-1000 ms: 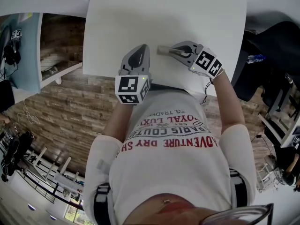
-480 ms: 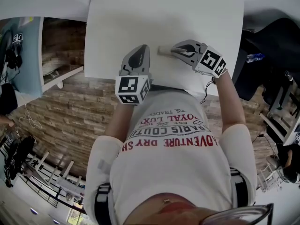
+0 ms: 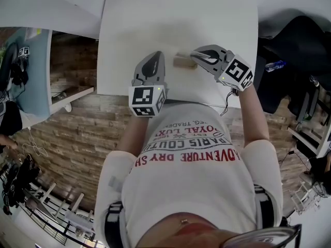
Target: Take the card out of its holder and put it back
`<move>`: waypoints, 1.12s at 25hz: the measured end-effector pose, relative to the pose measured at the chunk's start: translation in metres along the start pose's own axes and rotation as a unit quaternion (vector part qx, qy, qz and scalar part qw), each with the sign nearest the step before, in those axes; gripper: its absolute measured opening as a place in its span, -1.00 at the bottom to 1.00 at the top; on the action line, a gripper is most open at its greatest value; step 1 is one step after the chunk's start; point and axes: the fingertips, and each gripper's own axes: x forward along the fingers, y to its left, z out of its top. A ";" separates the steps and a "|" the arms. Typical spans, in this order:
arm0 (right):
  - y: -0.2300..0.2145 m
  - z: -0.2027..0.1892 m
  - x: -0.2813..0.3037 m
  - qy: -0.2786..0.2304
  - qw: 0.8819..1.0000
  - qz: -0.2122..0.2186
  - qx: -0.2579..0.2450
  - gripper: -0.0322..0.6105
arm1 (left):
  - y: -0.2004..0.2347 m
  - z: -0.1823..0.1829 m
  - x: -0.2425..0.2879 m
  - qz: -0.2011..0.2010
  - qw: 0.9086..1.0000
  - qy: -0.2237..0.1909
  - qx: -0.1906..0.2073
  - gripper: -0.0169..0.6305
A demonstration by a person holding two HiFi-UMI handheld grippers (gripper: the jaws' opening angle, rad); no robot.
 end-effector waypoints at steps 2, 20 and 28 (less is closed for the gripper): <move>0.002 0.010 -0.006 -0.017 0.999 -0.037 0.000 -0.79 | -0.006 0.008 -0.005 -0.015 1.000 -0.009 0.007 -0.87; -0.020 0.002 -0.086 -0.075 0.887 -0.431 0.148 -0.79 | -0.042 0.038 0.000 -0.080 0.994 -0.052 0.057 -0.87; -0.016 -0.013 -0.086 -0.067 0.867 -0.463 0.169 -0.79 | -0.047 0.038 0.001 -0.086 0.993 -0.045 0.067 -0.87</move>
